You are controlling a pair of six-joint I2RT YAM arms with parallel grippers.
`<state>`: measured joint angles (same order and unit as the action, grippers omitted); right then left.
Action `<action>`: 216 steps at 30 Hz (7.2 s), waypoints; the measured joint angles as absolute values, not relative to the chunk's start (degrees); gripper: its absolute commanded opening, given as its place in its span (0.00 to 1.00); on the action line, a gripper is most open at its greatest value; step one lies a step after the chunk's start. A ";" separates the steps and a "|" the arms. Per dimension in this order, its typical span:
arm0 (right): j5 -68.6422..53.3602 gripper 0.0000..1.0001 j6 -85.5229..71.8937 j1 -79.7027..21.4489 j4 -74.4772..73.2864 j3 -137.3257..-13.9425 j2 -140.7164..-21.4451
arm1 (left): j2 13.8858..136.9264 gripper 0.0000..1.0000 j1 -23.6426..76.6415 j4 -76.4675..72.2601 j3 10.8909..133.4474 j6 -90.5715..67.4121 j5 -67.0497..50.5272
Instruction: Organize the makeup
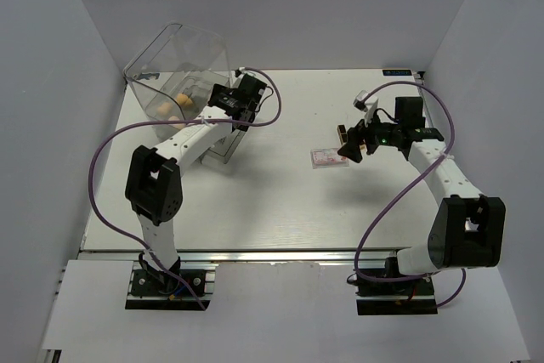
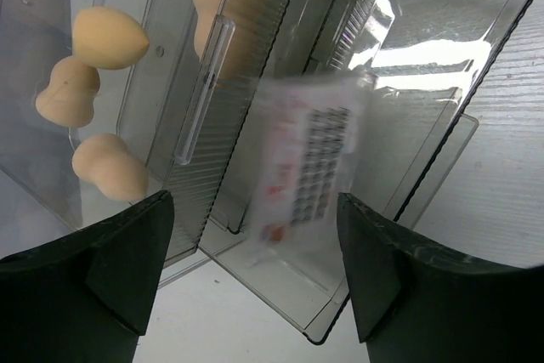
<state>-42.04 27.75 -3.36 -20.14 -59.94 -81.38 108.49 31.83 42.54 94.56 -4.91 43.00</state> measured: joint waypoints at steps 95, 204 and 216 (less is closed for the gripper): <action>-32.25 0.14 67.44 -33.28 -34.28 -111.31 -113.38 | 31.77 0.91 31.88 33.95 48.51 -44.51 24.36; -34.09 0.01 9.41 -6.37 -7.44 -56.88 -71.72 | 103.98 0.38 32.12 23.57 79.61 -17.04 9.43; -34.11 0.00 9.69 -6.00 -7.31 -56.47 -74.83 | 116.97 0.65 33.50 26.89 88.09 -7.70 25.02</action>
<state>-34.11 9.69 -6.00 -7.31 -56.47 -74.83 116.97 33.50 26.89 88.09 -7.70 25.02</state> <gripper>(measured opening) 0.008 0.628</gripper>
